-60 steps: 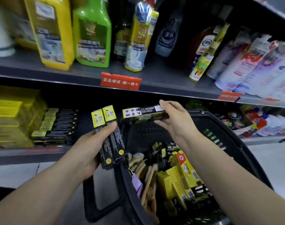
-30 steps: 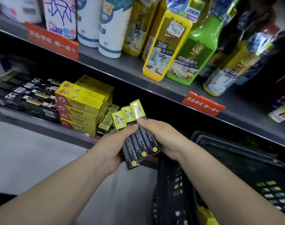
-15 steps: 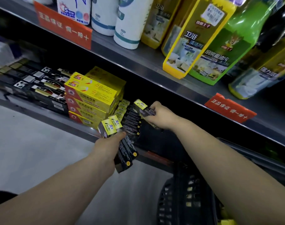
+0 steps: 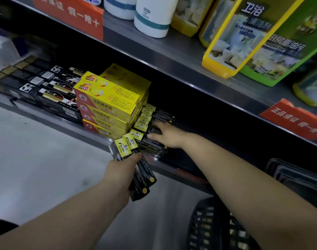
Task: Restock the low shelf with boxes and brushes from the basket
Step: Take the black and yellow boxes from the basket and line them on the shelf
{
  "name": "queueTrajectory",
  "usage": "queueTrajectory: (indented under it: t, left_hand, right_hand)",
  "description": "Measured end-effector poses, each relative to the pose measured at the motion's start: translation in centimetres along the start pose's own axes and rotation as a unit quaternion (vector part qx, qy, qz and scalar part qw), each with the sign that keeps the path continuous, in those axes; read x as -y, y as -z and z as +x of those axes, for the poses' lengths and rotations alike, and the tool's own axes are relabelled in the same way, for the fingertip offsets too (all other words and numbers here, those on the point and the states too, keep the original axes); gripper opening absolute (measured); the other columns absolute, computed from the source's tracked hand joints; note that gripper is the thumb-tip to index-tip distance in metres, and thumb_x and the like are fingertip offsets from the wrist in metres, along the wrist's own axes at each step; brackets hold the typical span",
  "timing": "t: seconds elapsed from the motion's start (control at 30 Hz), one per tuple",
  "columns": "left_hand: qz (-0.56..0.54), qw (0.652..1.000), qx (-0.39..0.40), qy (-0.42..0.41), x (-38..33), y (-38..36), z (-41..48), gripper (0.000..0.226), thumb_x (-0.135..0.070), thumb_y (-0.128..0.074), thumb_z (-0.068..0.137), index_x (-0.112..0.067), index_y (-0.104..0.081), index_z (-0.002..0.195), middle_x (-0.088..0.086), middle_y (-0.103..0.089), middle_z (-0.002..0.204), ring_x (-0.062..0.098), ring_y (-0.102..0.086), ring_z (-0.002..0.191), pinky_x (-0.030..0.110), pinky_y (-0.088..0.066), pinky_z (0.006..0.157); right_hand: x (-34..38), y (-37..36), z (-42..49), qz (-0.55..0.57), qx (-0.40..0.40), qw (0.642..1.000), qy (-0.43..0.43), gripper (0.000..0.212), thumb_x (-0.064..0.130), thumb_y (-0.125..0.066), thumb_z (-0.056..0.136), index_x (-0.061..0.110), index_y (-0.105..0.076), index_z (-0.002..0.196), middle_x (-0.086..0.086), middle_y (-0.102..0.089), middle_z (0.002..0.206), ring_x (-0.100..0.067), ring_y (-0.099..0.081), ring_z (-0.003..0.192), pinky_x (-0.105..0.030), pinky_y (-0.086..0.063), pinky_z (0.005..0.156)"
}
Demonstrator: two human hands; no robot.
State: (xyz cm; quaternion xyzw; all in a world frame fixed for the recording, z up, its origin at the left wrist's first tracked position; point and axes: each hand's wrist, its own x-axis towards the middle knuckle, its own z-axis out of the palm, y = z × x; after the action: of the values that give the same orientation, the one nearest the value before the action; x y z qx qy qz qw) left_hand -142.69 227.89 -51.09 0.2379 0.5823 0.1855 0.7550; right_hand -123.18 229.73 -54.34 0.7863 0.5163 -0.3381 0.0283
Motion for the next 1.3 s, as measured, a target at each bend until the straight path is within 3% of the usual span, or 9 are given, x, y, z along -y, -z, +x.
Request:
queueTrajectory:
  t: [0.13,0.33,0.53,0.67,0.77,0.87,1.0,1.1,1.3]
  left_hand:
    - [0.005,1.0,-0.009,0.002,0.0,-0.1,0.3,0.016,-0.016,-0.067,0.085,-0.012,-0.054,0.077,0.01,-0.065,0.065,0.021,-0.062,0.042,0.022,-0.045,0.033]
    - [0.002,1.0,0.001,0.014,0.2,-0.3,0.2,0.015,-0.016,-0.067,0.086,-0.012,-0.054,0.079,0.013,-0.064,0.073,0.024,-0.063,0.043,0.026,-0.048,0.035]
    - [-0.016,0.999,0.029,0.008,0.2,-0.7,0.0,0.01,-0.015,-0.067,0.085,-0.014,-0.058,0.082,0.008,-0.068,0.071,0.02,-0.064,0.055,0.025,-0.049,0.044]
    - [-0.026,0.998,0.053,-0.003,0.1,-1.2,-0.2,0.011,-0.017,-0.07,0.083,-0.015,-0.061,0.09,0.009,-0.071,0.085,0.02,-0.067,0.064,0.029,-0.052,0.057]
    - [-0.037,0.997,0.069,-0.006,-0.3,-1.4,-0.1,0.017,-0.021,-0.069,0.084,-0.015,-0.063,0.098,0.008,-0.072,0.088,0.018,-0.069,0.064,0.029,-0.054,0.056]
    - [-0.043,0.994,0.095,0.011,-0.4,-1.6,0.0,0.027,-0.026,-0.066,0.085,-0.014,-0.064,0.11,0.011,-0.073,0.097,0.026,-0.07,0.078,0.038,-0.058,0.068]
    - [-0.032,0.994,0.098,0.023,-0.1,-1.9,-0.1,0.035,-0.03,-0.069,0.083,-0.011,-0.064,0.111,0.011,-0.072,0.097,0.026,-0.069,0.082,0.043,-0.056,0.08]
    - [-0.027,0.997,0.069,0.023,-0.3,-2.0,0.1,0.043,-0.035,-0.071,0.08,-0.009,-0.06,0.113,0.011,-0.069,0.101,0.024,-0.065,0.082,0.04,-0.054,0.081]
    - [-0.025,0.999,0.02,0.024,-0.5,-2.2,0.3,0.027,-0.033,-0.064,0.087,-0.008,-0.054,0.088,0.007,-0.061,0.083,0.018,-0.057,0.069,0.034,-0.052,0.069]
  right_hand:
    - [-0.8,0.0,-0.8,-0.068,0.042,0.996,-0.033,0.104,0.043,-0.076,0.072,0.029,-0.008,0.149,-0.01,-0.013,0.155,-0.031,-0.026,0.138,-0.039,-0.033,0.11]
    - [-1.1,-0.4,-0.1,-0.048,0.019,0.998,-0.022,0.09,0.019,-0.075,0.077,0.027,-0.02,0.147,-0.009,-0.024,0.15,-0.027,-0.038,0.131,-0.029,-0.037,0.098]
    - [-1.0,0.0,-0.9,-0.034,0.022,0.999,-0.027,0.086,0.024,-0.077,0.075,0.026,-0.026,0.145,-0.008,-0.03,0.148,-0.026,-0.039,0.131,-0.032,-0.037,0.104]
    - [0.2,2.7,-2.6,0.033,-0.018,0.999,-0.008,0.056,0.05,-0.066,0.079,0.025,-0.051,0.127,-0.001,-0.049,0.13,-0.018,-0.049,0.119,-0.029,-0.043,0.092]
    - [1.8,3.7,-5.1,0.199,0.175,0.964,0.033,0.054,0.056,-0.069,0.07,0.031,-0.051,0.114,0.011,-0.061,0.106,-0.009,-0.06,0.105,-0.025,-0.051,0.083]
    - [2.2,3.1,-5.7,0.203,0.257,0.944,0.048,0.045,0.024,-0.077,0.074,0.019,-0.044,0.104,0.008,-0.056,0.079,0.002,-0.064,0.07,-0.017,-0.052,0.066]
    - [2.0,3.6,-5.6,0.206,0.225,0.952,0.033,0.023,0.001,-0.063,0.084,0.016,-0.046,0.091,-0.001,-0.055,0.082,-0.005,-0.061,0.065,-0.019,-0.051,0.056]
    - [0.6,4.2,-4.9,0.263,0.082,0.961,-0.006,0.017,0.006,-0.056,0.088,0.017,-0.047,0.098,-0.005,-0.062,0.089,-0.014,-0.061,0.072,-0.022,-0.049,0.056]
    - [-1.4,2.7,-1.2,-0.007,-0.161,0.987,-0.026,0.042,0.021,-0.06,0.089,0.014,-0.04,0.125,-0.007,-0.059,0.105,-0.019,-0.053,0.082,-0.026,-0.041,0.069]
